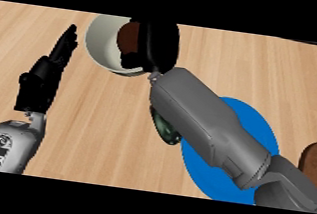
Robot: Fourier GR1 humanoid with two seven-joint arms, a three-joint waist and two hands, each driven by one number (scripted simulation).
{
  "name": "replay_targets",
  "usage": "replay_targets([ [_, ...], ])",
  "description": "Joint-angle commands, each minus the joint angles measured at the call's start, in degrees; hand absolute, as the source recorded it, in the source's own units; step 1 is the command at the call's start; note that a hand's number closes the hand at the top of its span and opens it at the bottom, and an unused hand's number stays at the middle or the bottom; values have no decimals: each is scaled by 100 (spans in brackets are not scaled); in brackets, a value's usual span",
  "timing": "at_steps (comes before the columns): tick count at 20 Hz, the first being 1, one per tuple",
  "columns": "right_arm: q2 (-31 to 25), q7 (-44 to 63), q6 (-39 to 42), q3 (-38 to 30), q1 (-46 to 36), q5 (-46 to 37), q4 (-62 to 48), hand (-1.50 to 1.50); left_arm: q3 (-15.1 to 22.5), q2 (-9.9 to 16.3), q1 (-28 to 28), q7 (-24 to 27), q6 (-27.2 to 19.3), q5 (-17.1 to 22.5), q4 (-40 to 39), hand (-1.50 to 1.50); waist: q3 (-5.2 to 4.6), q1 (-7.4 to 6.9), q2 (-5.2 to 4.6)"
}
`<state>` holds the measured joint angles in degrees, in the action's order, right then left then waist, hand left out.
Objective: Pick the cupcake from the plate and place it in the bowl
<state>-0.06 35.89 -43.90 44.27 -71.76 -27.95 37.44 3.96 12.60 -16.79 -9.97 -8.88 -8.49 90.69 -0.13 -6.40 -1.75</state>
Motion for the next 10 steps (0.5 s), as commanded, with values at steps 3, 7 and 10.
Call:
replay_targets([
  [3,6,-559,-248,-354,-27,530,-820,150,-71,70,-304,-117,148,99,6,0,8,-171,-123],
  [7,6,-1128,-42,-756,308,1177,-856,-150,-53,19,-147,95,131,94,-68,0,14,-237,-182],
  [10,6,-1632,160,-1037,267,1594,-763,-150,-5,-1,-249,-25,163,96,-9,0,22,-295,-179],
])
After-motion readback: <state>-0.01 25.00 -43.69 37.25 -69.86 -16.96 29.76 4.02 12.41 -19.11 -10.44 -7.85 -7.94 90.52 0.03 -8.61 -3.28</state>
